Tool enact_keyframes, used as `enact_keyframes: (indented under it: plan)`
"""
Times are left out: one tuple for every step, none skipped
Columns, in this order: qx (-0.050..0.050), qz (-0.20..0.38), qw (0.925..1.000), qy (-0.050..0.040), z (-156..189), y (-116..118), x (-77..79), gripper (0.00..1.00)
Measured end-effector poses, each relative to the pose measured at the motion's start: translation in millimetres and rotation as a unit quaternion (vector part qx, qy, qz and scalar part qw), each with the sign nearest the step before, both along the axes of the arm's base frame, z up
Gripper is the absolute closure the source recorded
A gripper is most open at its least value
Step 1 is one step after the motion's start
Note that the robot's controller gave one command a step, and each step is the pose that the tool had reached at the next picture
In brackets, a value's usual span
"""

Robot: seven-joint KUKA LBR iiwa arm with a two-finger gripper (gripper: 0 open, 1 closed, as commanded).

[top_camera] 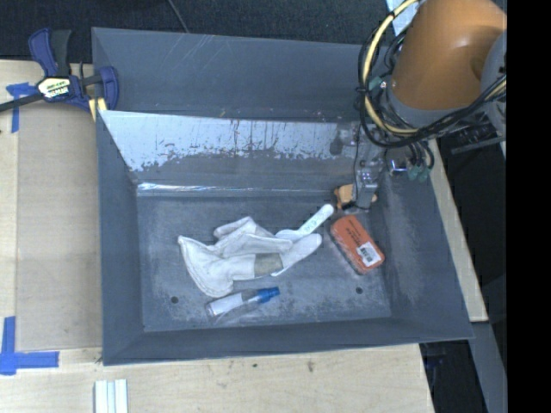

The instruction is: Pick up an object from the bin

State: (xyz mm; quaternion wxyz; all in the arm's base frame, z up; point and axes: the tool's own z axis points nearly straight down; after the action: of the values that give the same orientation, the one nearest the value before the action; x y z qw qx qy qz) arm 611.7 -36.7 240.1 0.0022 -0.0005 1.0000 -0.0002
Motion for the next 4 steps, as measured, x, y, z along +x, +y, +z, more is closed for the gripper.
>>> enact_keyframes:
  plan:
    - [0.0,0.006,1.0,-0.003,-50,9,0.3,0.0]
    - [0.0,-0.009,1.0,-0.0004,-114,19,-6.7,0.0]
    - [0.0,0.051,0.9987,0.0014,-132,15,-20.9,0.0]
    - [0.001,0.022,0.9997,-0.0007,-167,51,-2.0,1.0]
